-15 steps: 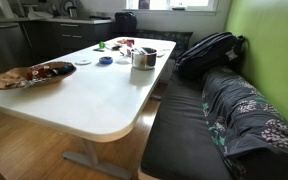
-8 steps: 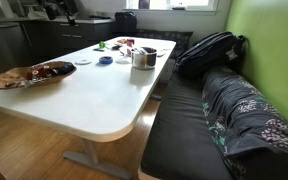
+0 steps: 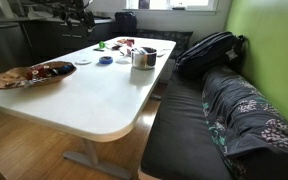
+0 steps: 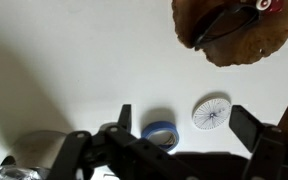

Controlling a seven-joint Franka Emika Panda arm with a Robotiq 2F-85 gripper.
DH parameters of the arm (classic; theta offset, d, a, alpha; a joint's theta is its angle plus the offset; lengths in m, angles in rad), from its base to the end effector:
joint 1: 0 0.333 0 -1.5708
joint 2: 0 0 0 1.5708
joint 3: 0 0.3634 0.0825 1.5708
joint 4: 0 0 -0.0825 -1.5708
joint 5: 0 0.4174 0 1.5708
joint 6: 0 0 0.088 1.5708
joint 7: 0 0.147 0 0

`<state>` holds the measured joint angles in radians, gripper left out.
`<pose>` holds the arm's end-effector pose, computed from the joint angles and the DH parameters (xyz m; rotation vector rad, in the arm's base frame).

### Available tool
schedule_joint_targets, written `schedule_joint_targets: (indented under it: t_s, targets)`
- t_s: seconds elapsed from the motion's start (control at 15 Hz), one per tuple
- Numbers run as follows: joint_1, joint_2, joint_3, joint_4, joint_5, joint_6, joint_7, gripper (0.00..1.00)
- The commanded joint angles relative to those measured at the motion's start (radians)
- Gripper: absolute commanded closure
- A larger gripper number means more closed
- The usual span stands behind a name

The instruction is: Hang the tape on the pot handle

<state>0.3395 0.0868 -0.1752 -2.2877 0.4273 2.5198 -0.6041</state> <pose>0.5634 0.0994 0.3135 -2.8377 -0.6337 -0.2911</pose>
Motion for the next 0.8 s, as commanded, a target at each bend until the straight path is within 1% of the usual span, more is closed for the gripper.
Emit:
schedule_joint_targets:
  t_s: [0.0,0.07,0.13,0.2,0.27,0.33,0.4,0.47,0.53,0.6,0.73]
  targets:
    - [-0.114,0.001,0.111,0.005,-0.019,-0.001,0.012,0.0]
    - [-0.117,0.001,0.11,0.007,-0.018,-0.005,0.009,0.0]
    - [-0.125,0.021,0.121,0.02,-0.034,0.015,0.056,0.0]
    - [-0.138,0.102,0.149,0.079,-0.04,0.078,0.125,0.0]
    - [-0.153,0.16,0.18,0.128,-0.015,0.118,0.154,0.0]
    - [-0.149,0.23,0.199,0.173,-0.079,0.235,0.249,0.0]
    - [-0.146,0.272,0.207,0.205,-0.144,0.294,0.322,0.0]
    - [-0.127,0.319,0.2,0.246,-0.226,0.333,0.4,0.0]
    - [-0.025,0.376,0.102,0.299,-0.287,0.357,0.475,0.0]
    - [0.025,0.433,0.056,0.356,-0.359,0.359,0.557,0.0]
    - [0.12,0.545,-0.022,0.486,-0.428,0.303,0.678,0.0]
